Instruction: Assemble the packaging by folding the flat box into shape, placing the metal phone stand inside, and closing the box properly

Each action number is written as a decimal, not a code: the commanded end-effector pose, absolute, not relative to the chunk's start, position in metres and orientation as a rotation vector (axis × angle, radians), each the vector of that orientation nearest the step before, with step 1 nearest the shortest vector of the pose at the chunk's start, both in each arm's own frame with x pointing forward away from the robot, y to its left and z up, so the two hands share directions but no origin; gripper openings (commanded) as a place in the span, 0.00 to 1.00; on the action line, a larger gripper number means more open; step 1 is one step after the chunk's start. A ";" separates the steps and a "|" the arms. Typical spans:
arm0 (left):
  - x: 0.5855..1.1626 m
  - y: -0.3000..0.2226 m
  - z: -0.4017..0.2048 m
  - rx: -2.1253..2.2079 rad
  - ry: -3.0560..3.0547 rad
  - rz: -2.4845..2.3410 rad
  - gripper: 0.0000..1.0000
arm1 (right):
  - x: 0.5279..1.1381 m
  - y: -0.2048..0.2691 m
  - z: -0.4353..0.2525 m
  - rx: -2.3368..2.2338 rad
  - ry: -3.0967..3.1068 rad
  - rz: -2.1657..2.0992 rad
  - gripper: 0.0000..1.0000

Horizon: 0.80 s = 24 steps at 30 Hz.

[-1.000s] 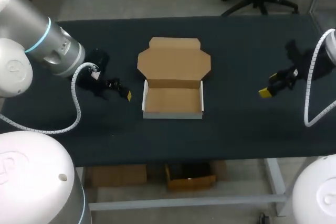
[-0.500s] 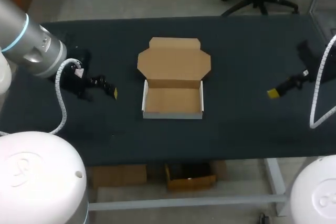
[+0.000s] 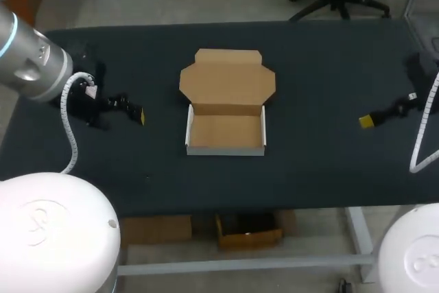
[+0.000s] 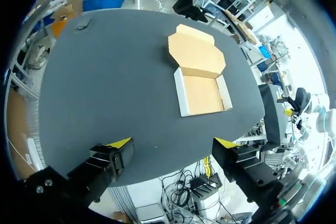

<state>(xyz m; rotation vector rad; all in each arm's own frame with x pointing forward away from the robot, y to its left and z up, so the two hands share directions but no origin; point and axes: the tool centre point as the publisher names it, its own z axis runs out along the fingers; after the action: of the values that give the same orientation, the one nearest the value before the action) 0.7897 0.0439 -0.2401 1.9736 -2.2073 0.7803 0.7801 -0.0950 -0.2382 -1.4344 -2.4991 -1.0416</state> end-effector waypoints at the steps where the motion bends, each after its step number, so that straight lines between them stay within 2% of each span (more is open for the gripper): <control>1: 0.774 0.048 -0.232 2.011 -2.199 0.814 1.00 | 0.764 -0.102 -0.233 -1.496 -2.458 -1.052 1.00; 24: 0.774 0.056 -0.218 2.171 -2.117 0.865 1.00 | 0.747 -0.125 -0.237 -1.686 -2.304 -1.039 1.00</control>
<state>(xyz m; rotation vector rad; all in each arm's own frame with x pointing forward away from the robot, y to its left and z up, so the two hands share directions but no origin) 0.7709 0.0580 -0.2198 2.1611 -2.1184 0.8762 0.7472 -0.1242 -0.2375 -1.6912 -2.3081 -1.0441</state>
